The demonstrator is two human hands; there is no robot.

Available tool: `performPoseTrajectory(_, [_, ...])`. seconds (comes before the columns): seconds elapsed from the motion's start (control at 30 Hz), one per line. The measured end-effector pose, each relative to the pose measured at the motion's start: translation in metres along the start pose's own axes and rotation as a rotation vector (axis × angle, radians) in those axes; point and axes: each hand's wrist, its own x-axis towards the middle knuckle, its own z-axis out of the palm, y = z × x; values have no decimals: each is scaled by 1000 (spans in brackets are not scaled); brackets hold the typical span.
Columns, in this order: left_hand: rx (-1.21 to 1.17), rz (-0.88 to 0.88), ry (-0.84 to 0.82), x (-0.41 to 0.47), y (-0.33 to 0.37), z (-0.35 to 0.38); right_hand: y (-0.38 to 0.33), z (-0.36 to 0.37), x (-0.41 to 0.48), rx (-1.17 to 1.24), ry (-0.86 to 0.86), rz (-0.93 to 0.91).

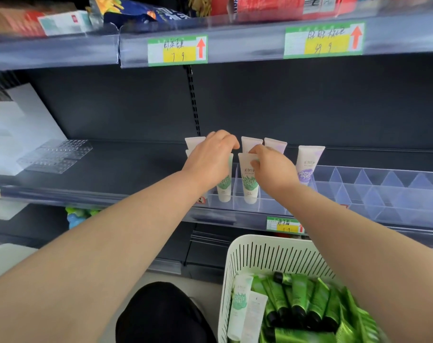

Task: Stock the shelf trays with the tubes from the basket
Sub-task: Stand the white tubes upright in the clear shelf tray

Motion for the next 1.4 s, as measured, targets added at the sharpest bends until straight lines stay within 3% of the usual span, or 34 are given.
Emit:
performPoseTrajectory(0.17, [14, 0, 9, -4, 4, -1, 3, -1, -1, -97, -84, -32])
performPoseTrajectory(0.5, [12, 46, -17, -24, 20, 3, 18, -12, -41, -277, 140, -126])
performPoseTrajectory(0.73, [-125, 121, -71, -75, 54, 42, 55, 11, -125, -268, 93, -124])
performPoseTrajectory(0.97, [-108, 36, -399, -116, 75, 110, 88, 46, -186, -279, -167, -27])
performPoseTrajectory(1.17, [-77, -159, -720, -131, 81, 163, 107, 72, -210, -262, -397, -42])
performPoseTrajectory(1.4, [-37, -286, -890, -138, 82, 200, 117, 104, -217, -218, -512, -50])
